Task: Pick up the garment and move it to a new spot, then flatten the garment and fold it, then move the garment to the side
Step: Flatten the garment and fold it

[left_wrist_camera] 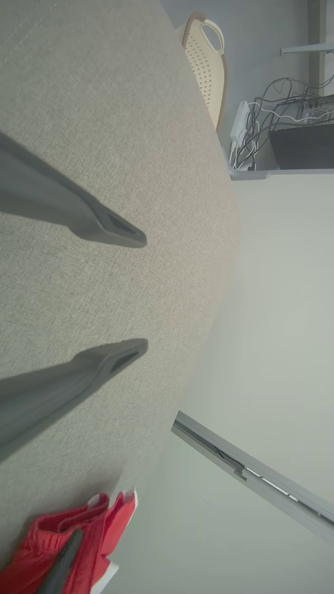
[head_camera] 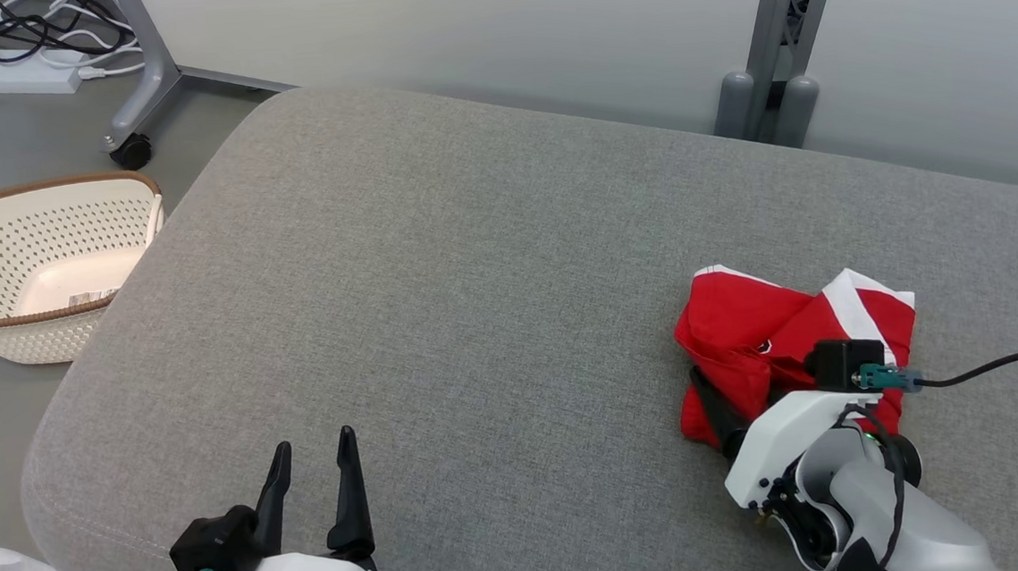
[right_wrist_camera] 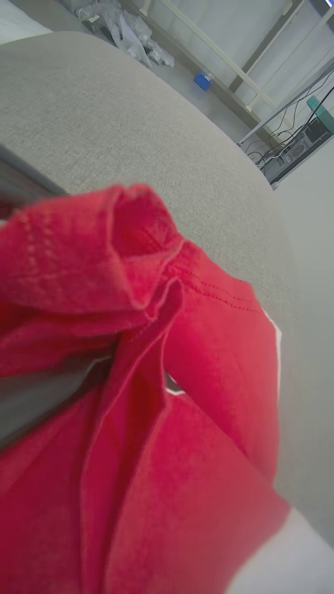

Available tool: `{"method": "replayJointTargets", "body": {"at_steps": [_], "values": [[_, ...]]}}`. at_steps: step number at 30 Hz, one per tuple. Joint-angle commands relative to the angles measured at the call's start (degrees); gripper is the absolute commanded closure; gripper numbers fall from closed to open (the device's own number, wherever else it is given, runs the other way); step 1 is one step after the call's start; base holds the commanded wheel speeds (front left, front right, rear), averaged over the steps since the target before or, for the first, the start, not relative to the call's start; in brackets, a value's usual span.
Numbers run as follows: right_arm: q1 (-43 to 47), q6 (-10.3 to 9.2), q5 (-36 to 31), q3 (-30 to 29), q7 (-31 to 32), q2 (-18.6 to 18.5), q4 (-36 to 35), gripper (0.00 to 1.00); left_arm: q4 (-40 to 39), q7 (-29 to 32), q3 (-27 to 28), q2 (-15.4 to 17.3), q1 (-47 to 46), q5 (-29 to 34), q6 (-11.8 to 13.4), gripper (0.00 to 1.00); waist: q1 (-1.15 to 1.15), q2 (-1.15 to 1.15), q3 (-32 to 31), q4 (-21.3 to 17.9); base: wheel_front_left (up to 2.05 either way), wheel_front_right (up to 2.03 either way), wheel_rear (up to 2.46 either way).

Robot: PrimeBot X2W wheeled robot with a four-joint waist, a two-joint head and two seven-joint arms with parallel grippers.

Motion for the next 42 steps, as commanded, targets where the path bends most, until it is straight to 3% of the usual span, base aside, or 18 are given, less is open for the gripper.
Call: {"method": "replayJointTargets", "body": {"at_steps": [1, 10, 20, 34, 38, 42], "values": [[-0.5, 0.14, -0.6, 0.4, -0.5, -0.3, 0.4, 0.00, 0.0, -0.2, 0.1, 0.2, -0.8, -0.2, 0.2, 0.00, 0.00, 0.00, -0.1, 0.0, 0.00, 0.00, 0.00], [-2.5, 0.14, -5.9, 7.8, -2.1, -0.2, -0.1, 0.00, 0.6, -0.2, 0.7, 0.2, -0.4, 0.6, -0.1, 0.00, 0.00, 0.00, -1.7, -1.2, 0.00, 0.00, 0.00], [-3.5, 0.13, -10.3, 17.4, 0.7, -0.3, -0.9, 0.00, 1.1, -0.2, 1.1, 0.2, 0.6, 1.3, -0.4, 0.00, 0.00, 0.00, -3.8, -2.1, 0.00, 0.00, 0.00], [-4.9, 0.10, -3.5, 18.0, -0.6, -1.4, -8.2, 0.00, 0.6, -0.2, 3.8, 0.2, 2.0, 3.1, -1.5, 0.00, 0.00, 0.00, -7.8, -6.8, 0.00, 0.00, 0.00], [-5.9, 0.09, -3.4, 15.4, -2.4, -4.0, -10.7, 0.00, -0.8, -0.2, 4.5, 0.2, 1.4, 3.5, -1.9, 0.00, 0.00, 0.00, -8.1, -9.3, 0.00, 0.00, 0.00], [-5.5, 0.09, -5.6, 9.0, -3.8, -7.5, -13.0, 0.00, -2.6, -0.2, 5.0, 0.2, 1.1, 3.3, -2.2, 0.00, 0.00, 0.00, -8.1, -12.2, 0.00, 0.00, 0.00]]}}
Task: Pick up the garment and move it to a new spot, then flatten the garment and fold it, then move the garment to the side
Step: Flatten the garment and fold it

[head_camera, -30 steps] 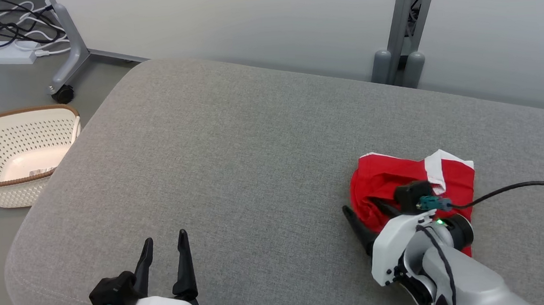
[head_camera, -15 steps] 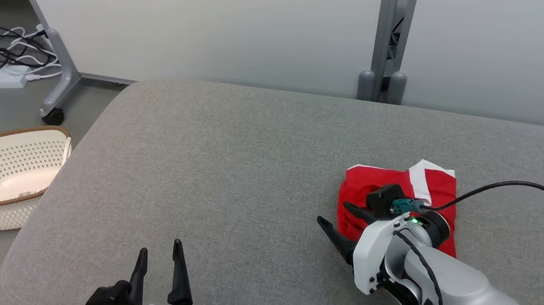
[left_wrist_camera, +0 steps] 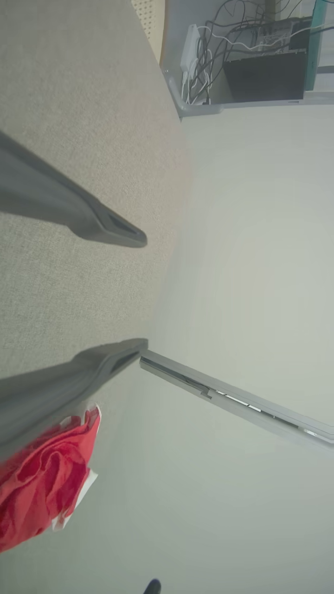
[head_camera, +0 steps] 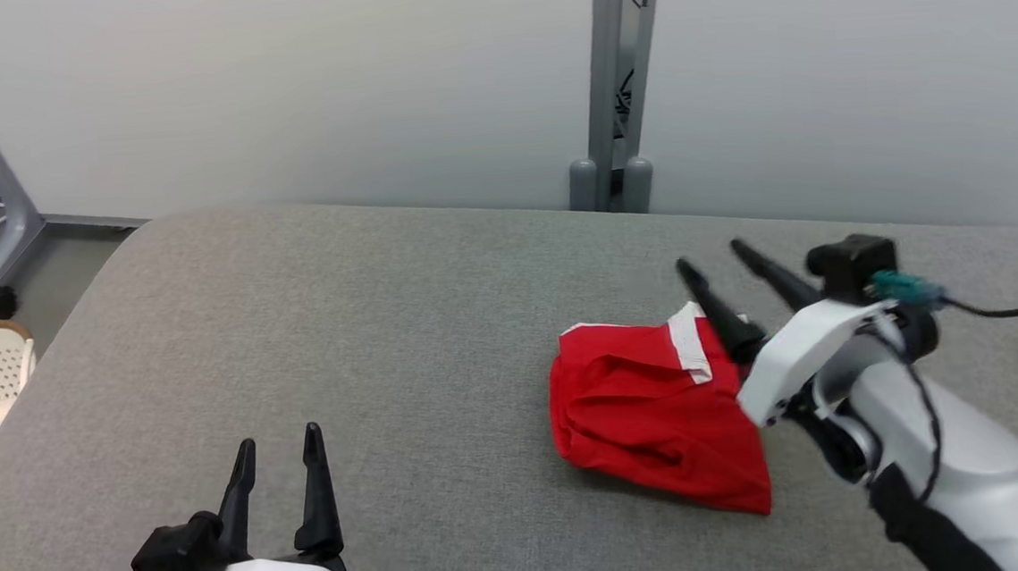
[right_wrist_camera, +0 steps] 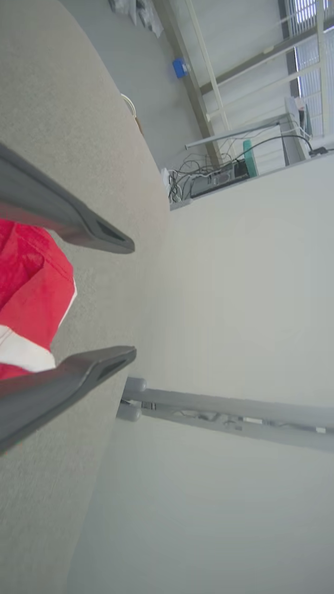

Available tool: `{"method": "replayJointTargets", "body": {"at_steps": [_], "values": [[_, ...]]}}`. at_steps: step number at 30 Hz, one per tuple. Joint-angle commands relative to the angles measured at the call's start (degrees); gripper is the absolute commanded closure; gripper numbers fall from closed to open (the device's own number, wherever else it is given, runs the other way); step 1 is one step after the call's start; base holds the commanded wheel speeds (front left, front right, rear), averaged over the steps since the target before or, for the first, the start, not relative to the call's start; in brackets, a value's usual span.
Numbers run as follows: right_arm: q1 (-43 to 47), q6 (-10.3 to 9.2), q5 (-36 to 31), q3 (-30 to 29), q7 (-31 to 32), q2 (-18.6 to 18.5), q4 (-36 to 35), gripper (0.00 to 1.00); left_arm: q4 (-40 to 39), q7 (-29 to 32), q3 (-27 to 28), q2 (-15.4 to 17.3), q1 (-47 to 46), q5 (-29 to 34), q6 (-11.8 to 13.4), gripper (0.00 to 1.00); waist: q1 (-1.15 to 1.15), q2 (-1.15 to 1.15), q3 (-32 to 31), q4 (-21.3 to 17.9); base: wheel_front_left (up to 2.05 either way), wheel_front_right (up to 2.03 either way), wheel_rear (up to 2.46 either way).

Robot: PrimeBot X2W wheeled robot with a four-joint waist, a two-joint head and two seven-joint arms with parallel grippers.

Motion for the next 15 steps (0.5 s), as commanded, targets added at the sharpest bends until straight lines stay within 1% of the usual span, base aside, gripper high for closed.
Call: {"method": "replayJointTargets", "body": {"at_steps": [1, 3, 5, 7, 10, 12, 15], "values": [[0.9, 0.04, -1.2, -3.5, -0.5, -1.5, -1.6, 0.00, -0.7, -0.2, 0.1, 0.2, -0.7, 0.0, -0.4, 0.00, 0.00, 0.00, 0.1, -2.1, 0.00, 0.00, 0.00], [3.6, 0.04, -4.6, -10.1, -0.5, -3.3, -4.6, 0.00, -1.5, -0.2, 0.1, 0.2, -0.8, -0.1, -0.5, 0.00, 0.00, 0.00, 0.3, -3.3, 0.00, 0.00, 0.00], [6.9, 0.04, -9.5, -16.7, -0.4, -4.3, -8.4, 0.00, -2.4, -0.2, 0.1, 0.2, -0.9, -0.2, -0.7, 0.00, 0.00, 0.00, 0.6, -4.4, 0.00, 0.00, 0.00], [10.9, 0.04, -16.2, -23.3, -0.4, -4.6, -13.2, 0.00, -3.5, -0.2, 0.2, 0.2, -1.1, -0.2, -1.4, 0.00, 0.00, 0.00, 0.9, -5.4, 0.00, 0.00, 0.00], [19.1, 0.04, -22.2, -32.1, -0.4, -1.2, -19.4, 0.00, -4.7, -0.2, 0.8, 0.2, -0.5, 0.0, -1.8, 0.00, 0.00, 0.00, 1.2, -6.9, 0.00, 0.00, 0.00], [22.9, 0.02, -26.6, -36.9, -0.4, 0.0, -23.6, 0.00, -5.2, -0.2, 1.1, 0.2, 0.2, 0.4, -2.0, 0.00, 0.00, 0.00, 1.3, -7.8, 0.00, 0.00, 0.00], [28.9, 0.04, -30.0, -41.4, -0.4, 3.7, -28.0, 0.00, -5.8, -0.2, 1.6, 0.2, 0.9, 0.7, -2.0, 0.00, 0.00, 0.00, 1.5, -9.0, 0.00, 0.00, 0.00]]}}
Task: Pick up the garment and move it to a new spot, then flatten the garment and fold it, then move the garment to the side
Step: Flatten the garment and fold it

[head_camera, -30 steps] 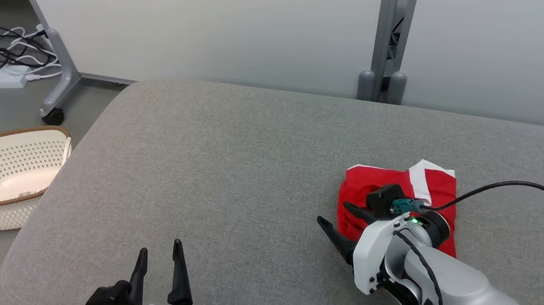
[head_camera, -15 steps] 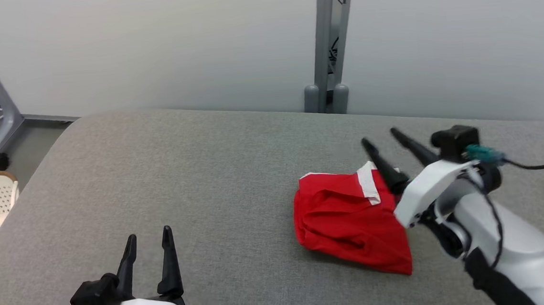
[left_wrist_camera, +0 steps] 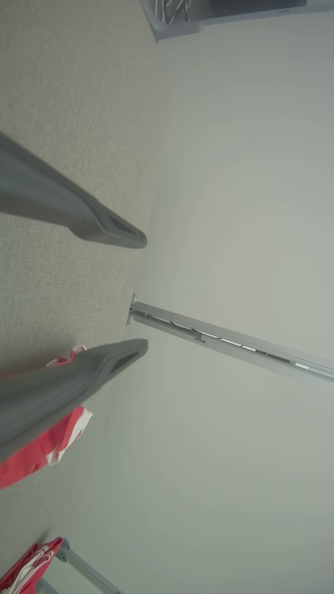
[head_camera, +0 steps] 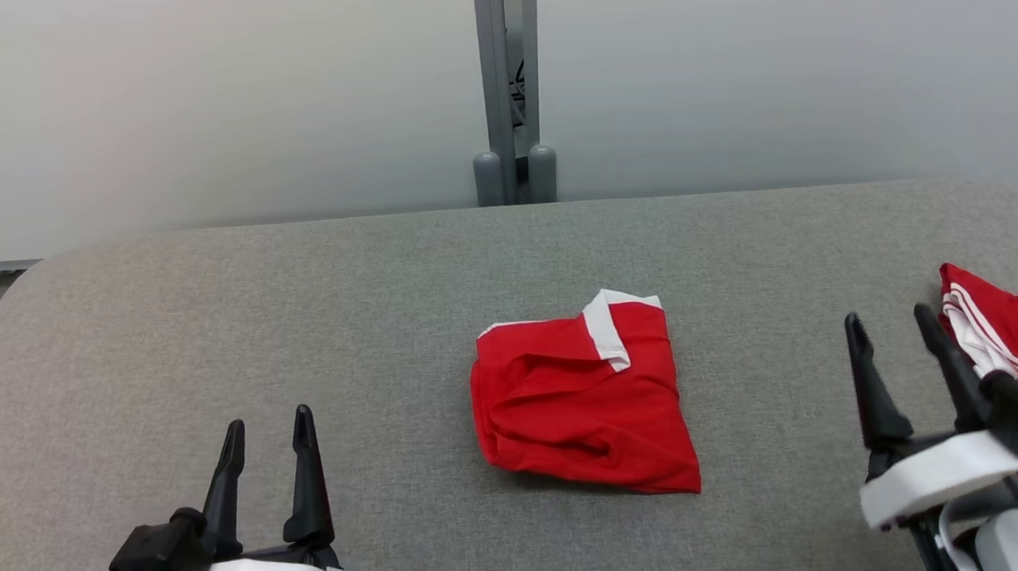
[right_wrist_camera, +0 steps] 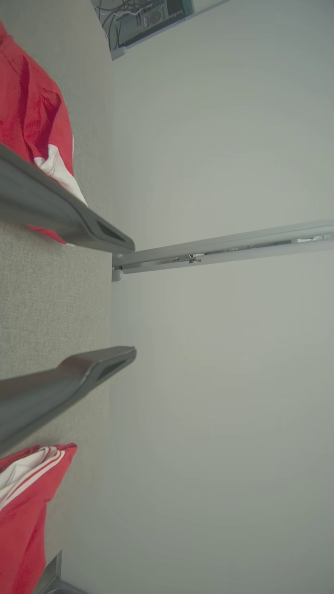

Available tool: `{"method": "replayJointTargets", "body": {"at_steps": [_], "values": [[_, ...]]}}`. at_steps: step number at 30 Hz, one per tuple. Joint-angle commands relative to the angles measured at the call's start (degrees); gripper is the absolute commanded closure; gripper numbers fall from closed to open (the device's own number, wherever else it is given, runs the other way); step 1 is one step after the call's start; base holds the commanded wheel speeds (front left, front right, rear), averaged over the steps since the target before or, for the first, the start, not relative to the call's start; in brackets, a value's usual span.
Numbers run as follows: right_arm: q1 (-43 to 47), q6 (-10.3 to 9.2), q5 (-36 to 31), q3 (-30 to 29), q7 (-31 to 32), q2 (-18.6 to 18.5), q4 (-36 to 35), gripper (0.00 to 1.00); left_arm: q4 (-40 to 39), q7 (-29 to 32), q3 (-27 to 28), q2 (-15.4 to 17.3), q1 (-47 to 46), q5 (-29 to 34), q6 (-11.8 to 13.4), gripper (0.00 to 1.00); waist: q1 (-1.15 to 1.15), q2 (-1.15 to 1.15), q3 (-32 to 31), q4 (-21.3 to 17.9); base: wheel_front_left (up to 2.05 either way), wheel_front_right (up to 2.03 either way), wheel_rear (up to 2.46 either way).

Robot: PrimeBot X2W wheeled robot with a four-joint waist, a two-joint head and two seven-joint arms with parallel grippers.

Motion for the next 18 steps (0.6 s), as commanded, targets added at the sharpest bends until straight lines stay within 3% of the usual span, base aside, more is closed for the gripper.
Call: {"method": "replayJointTargets", "body": {"at_steps": [1, 4, 17, 18], "values": [[2.2, 0.04, -1.3, -0.5, 0.0, 0.8, -1.1, 0.00, -0.3, -0.2, 0.4, 0.3, 0.5, 0.4, -0.2, 0.00, 0.00, 0.00, 0.2, -0.9, 0.00, 0.00, 0.00], [4.7, 0.03, -4.0, -0.8, -0.1, 1.6, -2.3, 0.00, -0.4, -0.2, 0.5, 0.2, 1.3, 1.6, -0.2, 0.00, 0.00, 0.00, 0.3, -2.0, 0.00, 0.00, 0.00], [5.6, 0.03, -3.8, -1.2, -0.1, 3.2, -0.9, 0.00, -0.6, -0.2, -0.7, 0.2, 2.2, 3.3, 0.9, 0.00, 0.00, 0.00, 0.6, -2.9, 0.00, 0.00, 0.00], [5.6, 0.03, -3.4, -1.0, -0.1, 3.2, -0.5, 0.19, -0.5, -0.2, -0.9, 0.2, 2.0, 3.4, 0.8, 0.00, 0.00, 0.00, 0.7, -2.7, 0.00, 0.00, 0.00]]}}
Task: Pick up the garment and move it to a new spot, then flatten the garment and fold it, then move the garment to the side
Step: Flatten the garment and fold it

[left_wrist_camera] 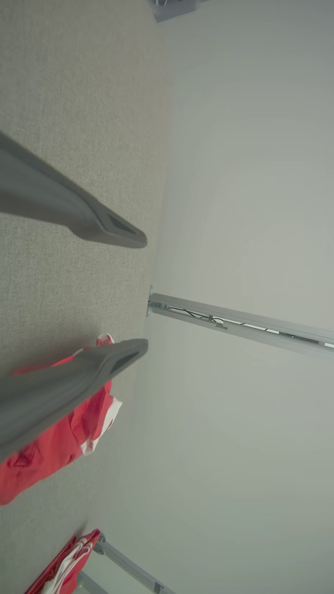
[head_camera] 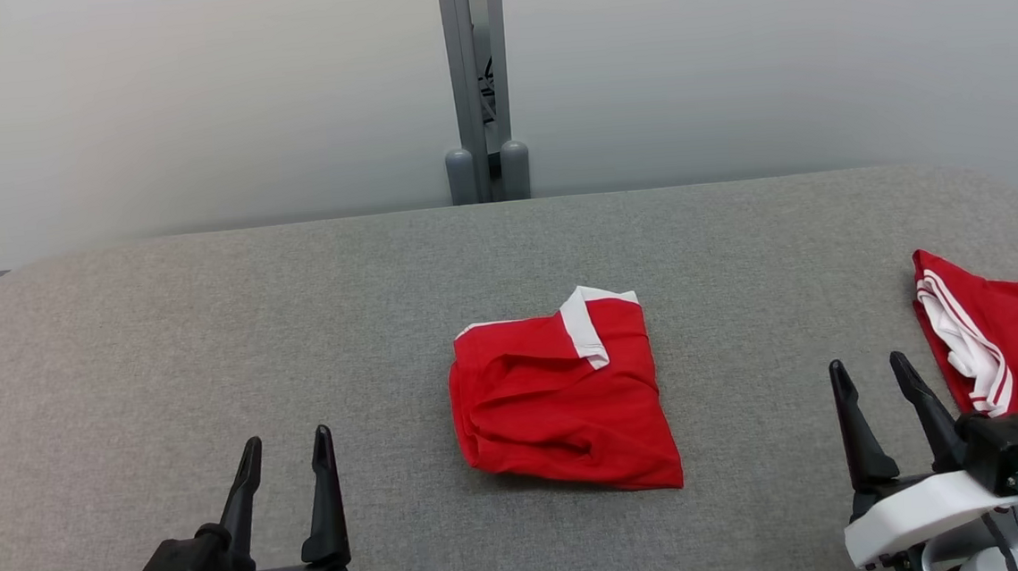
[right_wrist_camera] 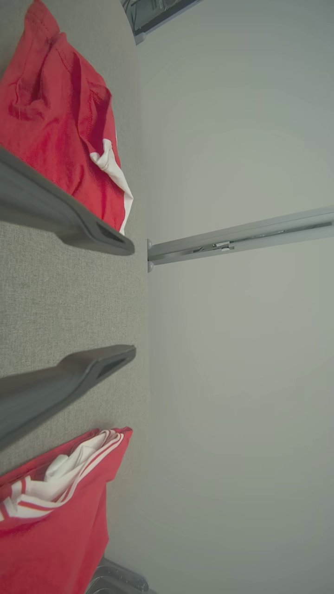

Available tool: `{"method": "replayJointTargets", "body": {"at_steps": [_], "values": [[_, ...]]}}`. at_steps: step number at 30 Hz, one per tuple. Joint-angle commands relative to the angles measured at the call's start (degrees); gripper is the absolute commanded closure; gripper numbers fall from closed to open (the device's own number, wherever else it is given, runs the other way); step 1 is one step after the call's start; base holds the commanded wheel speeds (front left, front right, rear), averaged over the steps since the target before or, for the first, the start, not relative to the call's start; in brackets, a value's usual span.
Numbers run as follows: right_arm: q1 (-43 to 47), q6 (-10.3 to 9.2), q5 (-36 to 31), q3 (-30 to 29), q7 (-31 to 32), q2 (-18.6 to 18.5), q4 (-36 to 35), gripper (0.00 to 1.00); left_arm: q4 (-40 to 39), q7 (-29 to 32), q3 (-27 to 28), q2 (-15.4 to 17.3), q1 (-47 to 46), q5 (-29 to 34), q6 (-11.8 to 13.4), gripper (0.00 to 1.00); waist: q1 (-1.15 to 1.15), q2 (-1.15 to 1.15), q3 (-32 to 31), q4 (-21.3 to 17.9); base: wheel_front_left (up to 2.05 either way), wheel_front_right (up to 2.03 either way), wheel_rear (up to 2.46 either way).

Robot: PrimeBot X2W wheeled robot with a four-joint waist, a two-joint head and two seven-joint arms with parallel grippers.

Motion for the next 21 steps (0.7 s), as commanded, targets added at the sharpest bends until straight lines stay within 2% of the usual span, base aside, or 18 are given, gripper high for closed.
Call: {"method": "replayJointTargets", "body": {"at_steps": [1, 2, 7, 8, 11, 21], "values": [[0.0, 0.02, -0.2, -0.1, -0.1, -0.2, 0.1, 0.85, 0.1, -0.2, 0.0, 0.2, -0.6, 0.0, 0.0, 0.00, 0.00, 0.00, 0.1, 0.3, 0.00, 0.00, 0.00], [-0.4, 0.02, -0.6, 0.1, -0.1, -0.2, 0.0, 1.00, 0.1, -0.2, -0.2, 0.2, -0.8, 0.0, -0.1, 0.00, 0.00, 0.00, 0.2, 0.6, 0.00, 0.00, 0.00], [-2.6, 0.02, -2.1, 5.0, -0.1, -0.9, 2.8, 1.00, 0.5, -0.2, -1.2, 0.2, -1.2, -0.1, -0.3, 0.00, 0.00, 0.00, 1.1, 2.5, 0.00, 0.00, 0.00], [-4.3, 0.02, -1.1, 8.5, -0.1, -1.5, 5.2, 1.00, 0.8, -0.2, -1.6, 0.2, -1.4, -0.1, -0.4, 0.00, 0.00, 0.00, 1.8, 3.4, 0.00, 0.00, 0.00], [-7.6, 0.01, 1.6, 13.4, -0.1, -3.5, 8.8, 1.00, 1.1, -0.2, -2.5, 0.3, -1.8, -0.3, -0.4, 0.00, 0.00, 0.00, 3.3, 5.3, 0.00, 0.00, 0.00], [-18.4, 0.01, 8.4, 22.9, -0.1, -8.1, 21.4, 1.00, 0.5, -0.2, -4.6, 0.3, -4.9, -1.0, 0.6, 0.00, 0.00, 0.00, 8.4, 12.5, 0.00, 0.00, 0.00]]}}
